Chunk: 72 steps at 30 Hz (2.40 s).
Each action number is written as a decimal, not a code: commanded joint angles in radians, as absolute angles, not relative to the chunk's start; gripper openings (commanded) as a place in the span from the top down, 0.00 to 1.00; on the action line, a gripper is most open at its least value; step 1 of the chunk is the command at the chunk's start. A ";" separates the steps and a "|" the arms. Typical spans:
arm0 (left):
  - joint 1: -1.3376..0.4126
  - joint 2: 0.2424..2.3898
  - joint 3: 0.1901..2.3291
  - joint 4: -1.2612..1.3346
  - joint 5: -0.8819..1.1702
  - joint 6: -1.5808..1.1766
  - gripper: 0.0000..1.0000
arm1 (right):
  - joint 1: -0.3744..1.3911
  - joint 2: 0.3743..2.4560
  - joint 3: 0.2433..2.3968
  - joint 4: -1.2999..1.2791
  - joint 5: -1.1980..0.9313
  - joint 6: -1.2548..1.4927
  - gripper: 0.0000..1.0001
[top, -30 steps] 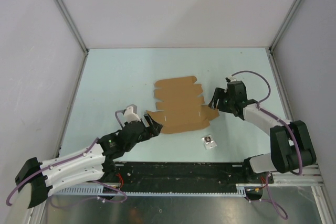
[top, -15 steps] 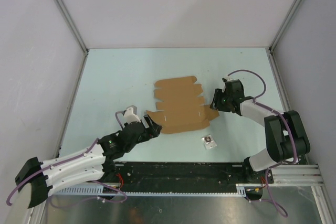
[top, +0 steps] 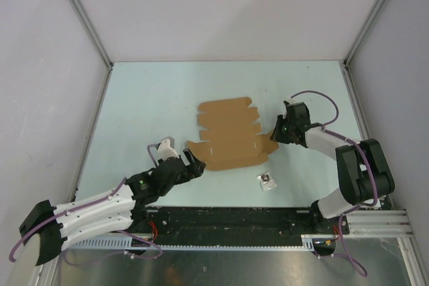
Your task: Fold the paper box
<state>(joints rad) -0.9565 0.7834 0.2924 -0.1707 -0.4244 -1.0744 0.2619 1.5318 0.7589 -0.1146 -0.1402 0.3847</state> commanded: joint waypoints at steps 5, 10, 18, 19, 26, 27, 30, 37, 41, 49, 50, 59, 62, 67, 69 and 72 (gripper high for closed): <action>-0.963 0.759 0.284 -0.161 -0.449 -1.106 0.10 | 0.351 1.453 0.767 -0.138 -0.048 0.508 0.91; -0.963 0.735 0.278 -0.161 -0.451 -1.104 0.10 | 0.382 1.353 0.710 -0.147 -0.002 0.701 1.00; -0.963 0.713 0.272 -0.164 -0.462 -1.106 0.10 | 0.541 1.181 0.598 -0.176 0.202 0.986 1.00; -0.963 0.712 0.272 -0.164 -0.465 -1.108 0.10 | 0.558 1.163 0.574 -0.179 0.218 1.049 1.00; -0.963 0.707 0.273 -0.170 -0.479 -1.114 0.10 | 0.716 1.083 0.511 -0.196 0.343 1.256 1.00; -0.963 0.709 0.273 -0.172 -0.482 -1.114 0.10 | 0.738 1.077 0.509 -0.207 0.380 1.272 1.00; -0.963 0.710 0.270 -0.173 -0.489 -1.120 0.10 | 0.798 1.054 0.503 -0.242 0.443 1.334 1.00; -0.963 0.753 0.255 -0.172 -0.488 -1.193 0.11 | 0.877 1.006 0.471 -0.249 0.488 1.433 1.00; -0.962 0.759 0.252 -0.170 -0.495 -1.216 0.11 | 0.954 1.006 0.471 -0.259 0.529 1.502 1.00; -0.962 0.770 0.222 -0.153 -0.494 -1.360 0.17 | 1.014 1.002 0.471 -0.249 0.565 1.574 1.00; -0.963 0.764 0.212 -0.150 -0.495 -1.373 0.18 | 1.017 0.997 0.471 -0.255 0.565 1.584 1.00; -0.963 0.759 0.158 -0.088 -0.486 -1.519 0.30 | 1.049 0.985 0.465 -0.242 0.560 1.608 1.00; -0.963 0.772 0.149 -0.057 -0.489 -1.560 0.35 | 1.060 0.992 0.466 -0.242 0.558 1.617 1.00; -0.965 0.805 0.129 0.058 -0.480 -1.620 0.42 | 1.077 0.996 0.463 -0.238 0.563 1.626 1.00; -0.965 0.824 0.110 0.118 -0.466 -1.650 0.43 | 1.083 0.994 0.465 -0.235 0.565 1.624 1.00; -0.965 0.871 0.118 0.140 -0.459 -1.675 0.45 | 1.089 0.986 0.463 -0.241 0.568 1.628 1.00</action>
